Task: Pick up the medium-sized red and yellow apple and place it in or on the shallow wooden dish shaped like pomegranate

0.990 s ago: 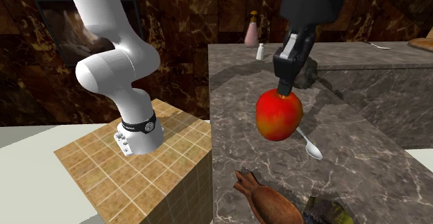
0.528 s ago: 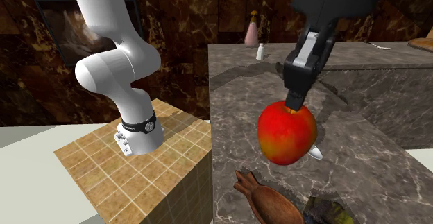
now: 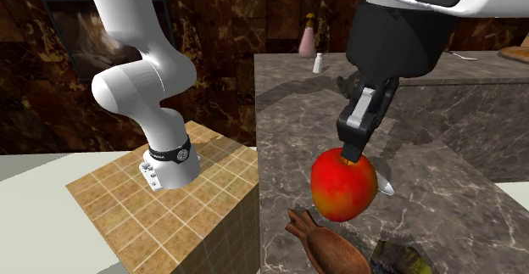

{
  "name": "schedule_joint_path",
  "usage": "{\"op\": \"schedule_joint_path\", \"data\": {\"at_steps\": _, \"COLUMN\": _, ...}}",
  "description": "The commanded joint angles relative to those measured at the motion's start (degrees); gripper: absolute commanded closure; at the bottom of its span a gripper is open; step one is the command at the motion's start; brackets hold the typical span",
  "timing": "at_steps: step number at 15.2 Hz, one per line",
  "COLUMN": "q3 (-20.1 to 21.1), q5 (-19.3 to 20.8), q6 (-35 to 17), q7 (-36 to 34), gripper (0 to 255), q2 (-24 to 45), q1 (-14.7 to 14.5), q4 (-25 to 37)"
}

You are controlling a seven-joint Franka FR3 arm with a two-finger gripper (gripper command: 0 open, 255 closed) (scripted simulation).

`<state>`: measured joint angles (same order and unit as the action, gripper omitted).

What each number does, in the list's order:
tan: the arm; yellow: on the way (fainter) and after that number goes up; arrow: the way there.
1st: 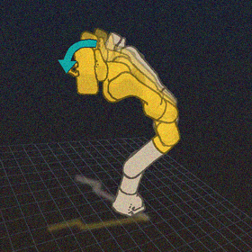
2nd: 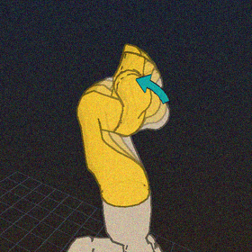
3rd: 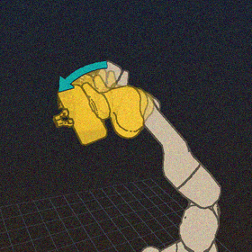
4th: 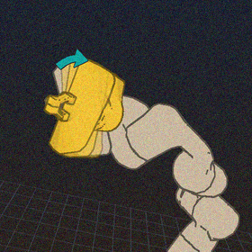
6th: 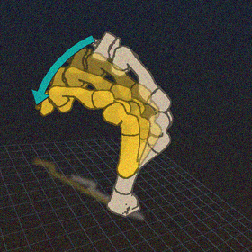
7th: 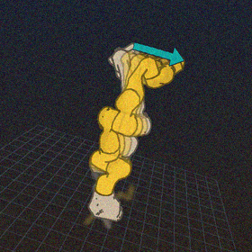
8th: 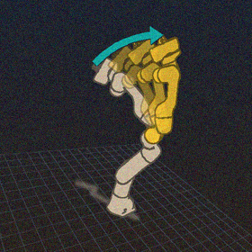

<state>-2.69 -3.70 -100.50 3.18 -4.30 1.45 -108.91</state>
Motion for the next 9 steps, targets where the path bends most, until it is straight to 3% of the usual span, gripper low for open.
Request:
{"op": "schedule_joint_path", "data": {"at_steps": 1, "q3": 0.1, "q5": 0.0, "q6": -1.7, "q7": 0.0, "gripper": 255, "q2": 0.1, "q1": -0.1, "q4": -1.6}}
{"op": "schedule_joint_path", "data": {"at_steps": 9, "q3": 0.1, "q5": -0.2, "q6": -7.8, "q7": 0.4, "gripper": 255, "q2": 1.0, "q1": -0.1, "q4": -6.7}}
